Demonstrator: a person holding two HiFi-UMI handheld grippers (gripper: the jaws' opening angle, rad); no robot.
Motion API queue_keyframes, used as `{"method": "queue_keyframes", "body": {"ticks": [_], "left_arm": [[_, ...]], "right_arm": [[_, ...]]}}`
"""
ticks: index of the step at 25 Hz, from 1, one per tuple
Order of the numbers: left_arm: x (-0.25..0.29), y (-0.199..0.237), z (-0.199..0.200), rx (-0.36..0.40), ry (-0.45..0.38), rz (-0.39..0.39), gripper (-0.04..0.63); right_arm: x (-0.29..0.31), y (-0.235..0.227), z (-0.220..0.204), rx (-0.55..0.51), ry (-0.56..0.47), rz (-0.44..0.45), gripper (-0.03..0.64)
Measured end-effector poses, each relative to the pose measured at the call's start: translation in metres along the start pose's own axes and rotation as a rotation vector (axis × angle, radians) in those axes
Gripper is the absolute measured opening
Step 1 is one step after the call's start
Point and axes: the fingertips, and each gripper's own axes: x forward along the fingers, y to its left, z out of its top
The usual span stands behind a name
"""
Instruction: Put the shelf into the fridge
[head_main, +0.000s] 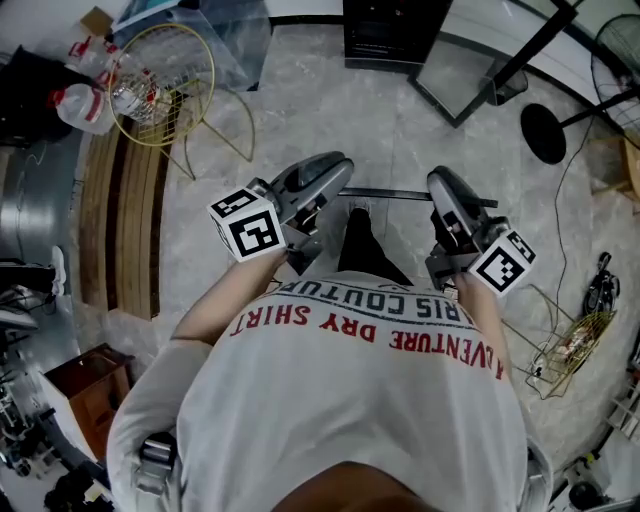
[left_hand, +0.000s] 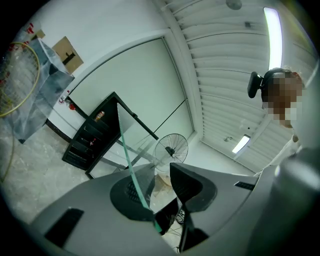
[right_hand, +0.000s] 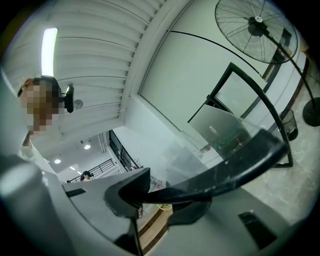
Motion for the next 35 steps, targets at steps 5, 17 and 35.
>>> {"method": "queue_keyframes", "body": {"ticks": [5, 17, 35], "left_arm": [[0.02, 0.028, 0.021, 0.01, 0.003, 0.019, 0.121], [0.109, 0.099, 0.085, -0.014, 0.031, 0.017, 0.121], [0.202, 0.17, 0.172, 0.012, 0.044, -0.001, 0.123]], "right_arm": [[0.03, -0.026, 0.014, 0.016, 0.004, 0.008, 0.109], [0.103, -0.109, 0.08, 0.041, 0.003, -0.014, 0.107], [0.188, -0.185, 0.162, 0.035, -0.023, -0.033, 0.109]]}}
